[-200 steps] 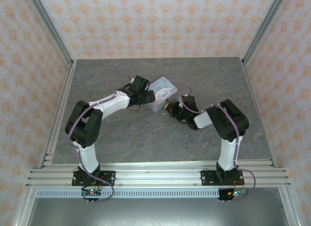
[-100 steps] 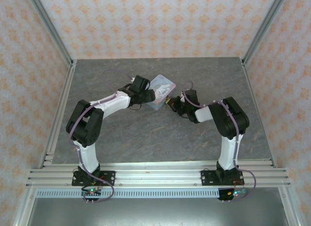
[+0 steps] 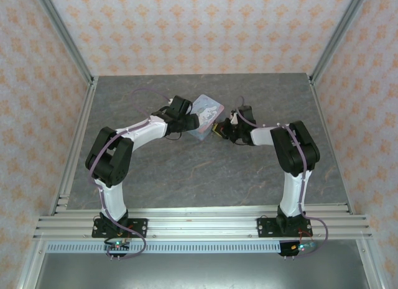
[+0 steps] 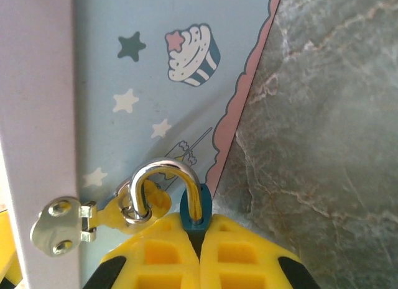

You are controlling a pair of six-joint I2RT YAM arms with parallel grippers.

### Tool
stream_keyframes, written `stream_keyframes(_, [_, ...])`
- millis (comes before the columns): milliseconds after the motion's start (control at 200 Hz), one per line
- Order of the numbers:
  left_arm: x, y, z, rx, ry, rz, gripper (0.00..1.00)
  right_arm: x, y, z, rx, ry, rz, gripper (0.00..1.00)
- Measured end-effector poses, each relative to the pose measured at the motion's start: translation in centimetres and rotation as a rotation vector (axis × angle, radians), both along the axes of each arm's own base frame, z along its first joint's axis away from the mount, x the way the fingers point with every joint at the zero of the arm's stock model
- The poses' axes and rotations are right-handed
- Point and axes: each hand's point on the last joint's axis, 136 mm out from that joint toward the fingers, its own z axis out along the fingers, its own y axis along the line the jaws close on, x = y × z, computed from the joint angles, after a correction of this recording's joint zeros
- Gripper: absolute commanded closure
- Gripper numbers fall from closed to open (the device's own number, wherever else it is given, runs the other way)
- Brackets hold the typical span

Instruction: Unlock the padlock with the key

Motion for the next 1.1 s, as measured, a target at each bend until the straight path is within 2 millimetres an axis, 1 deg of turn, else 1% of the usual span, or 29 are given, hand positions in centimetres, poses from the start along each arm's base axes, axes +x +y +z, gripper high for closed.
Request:
stream_keyframes(75, [0.1,0.0,-0.1,0.001,0.001,-0.002,0.35,0.2,-0.1,0.1,-0.043,0.007,0.038,1.0])
stream_keyframes(355, [0.1,-0.1,0.0,0.009,-0.003,-0.017,0.35,-0.1,-0.9,0.6,-0.2,0.028,0.148,1.0])
stream_keyframes(591, [0.1,-0.2,0.0,0.008,0.0,-0.023,0.36,-0.1,-1.1,0.6,-0.221,0.022,0.16,1.0])
stream_keyframes(751, [0.1,-0.2,-0.1,0.008,0.006,-0.024,0.36,-0.1,-0.7,0.1,-0.163,0.023,0.122,1.0])
stream_keyframes(866, [0.1,-0.2,-0.1,0.007,0.006,-0.025,0.37,0.1,0.0,-0.3,-0.056,0.025,0.073,1.0])
stream_keyframes(996, [0.2,0.0,-0.1,0.009,0.003,-0.018,0.37,0.7,0.4,-0.2,0.064,0.028,0.029,1.0])
stream_keyframes(1101, [0.4,0.3,-0.1,0.014,0.0,-0.008,0.37,1.2,0.8,0.0,0.108,0.028,0.012,1.0])
